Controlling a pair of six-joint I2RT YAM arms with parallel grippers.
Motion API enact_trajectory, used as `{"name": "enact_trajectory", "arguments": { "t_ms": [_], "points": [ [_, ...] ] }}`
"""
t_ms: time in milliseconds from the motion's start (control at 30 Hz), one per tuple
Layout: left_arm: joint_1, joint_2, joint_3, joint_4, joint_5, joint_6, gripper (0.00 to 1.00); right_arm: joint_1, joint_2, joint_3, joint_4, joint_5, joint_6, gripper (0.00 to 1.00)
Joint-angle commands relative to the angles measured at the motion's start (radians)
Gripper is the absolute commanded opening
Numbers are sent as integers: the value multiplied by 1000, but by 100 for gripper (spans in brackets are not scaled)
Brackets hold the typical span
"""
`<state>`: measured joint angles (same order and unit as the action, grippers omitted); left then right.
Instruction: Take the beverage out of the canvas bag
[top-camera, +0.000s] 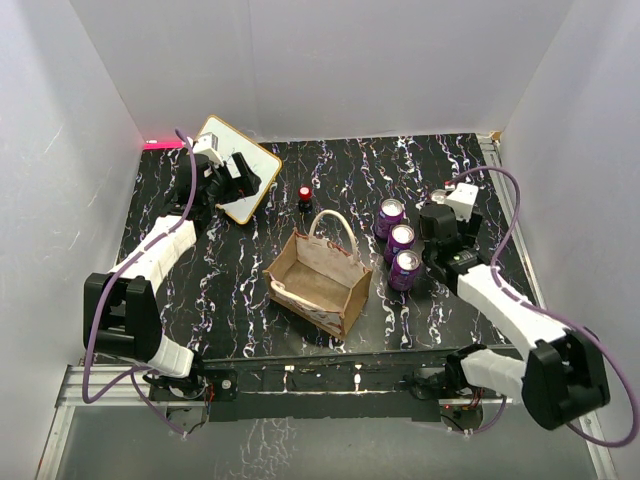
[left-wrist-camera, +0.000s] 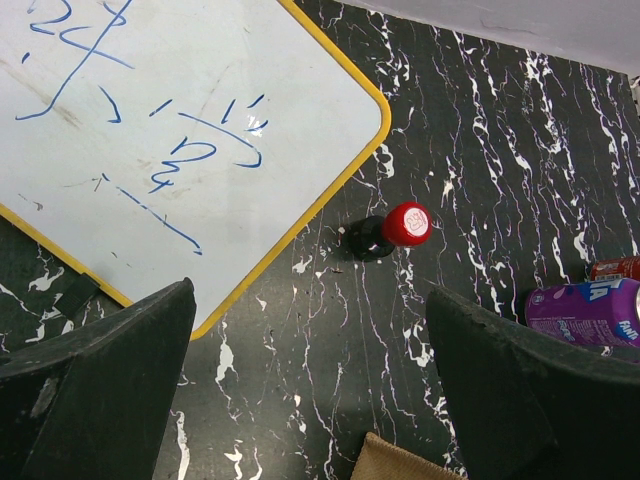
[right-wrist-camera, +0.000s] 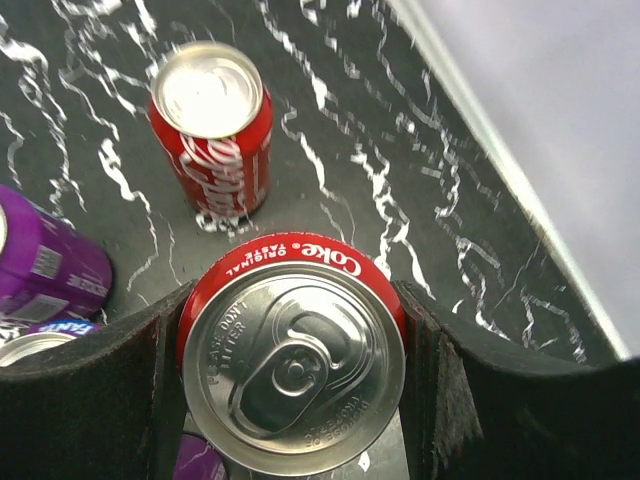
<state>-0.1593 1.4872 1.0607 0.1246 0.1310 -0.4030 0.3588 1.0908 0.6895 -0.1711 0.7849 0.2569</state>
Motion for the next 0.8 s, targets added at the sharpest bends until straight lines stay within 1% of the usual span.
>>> {"name": "enact_trajectory", "arguments": {
  "t_ms": [0, 133, 300, 767],
  "points": [
    [0, -42, 41, 0, 2, 6, 97, -47, 70, 131, 23, -70, 167, 8],
    [0, -49, 40, 0, 4, 6, 97, -94, 147, 172, -7, -99, 245, 8],
    [3, -56, 39, 1, 1, 7, 97, -122, 200, 183, -5, -87, 285, 8],
    [6, -52, 38, 6, 9, 1, 97, -165, 300, 161, 78, -68, 257, 8]
  ]
}}
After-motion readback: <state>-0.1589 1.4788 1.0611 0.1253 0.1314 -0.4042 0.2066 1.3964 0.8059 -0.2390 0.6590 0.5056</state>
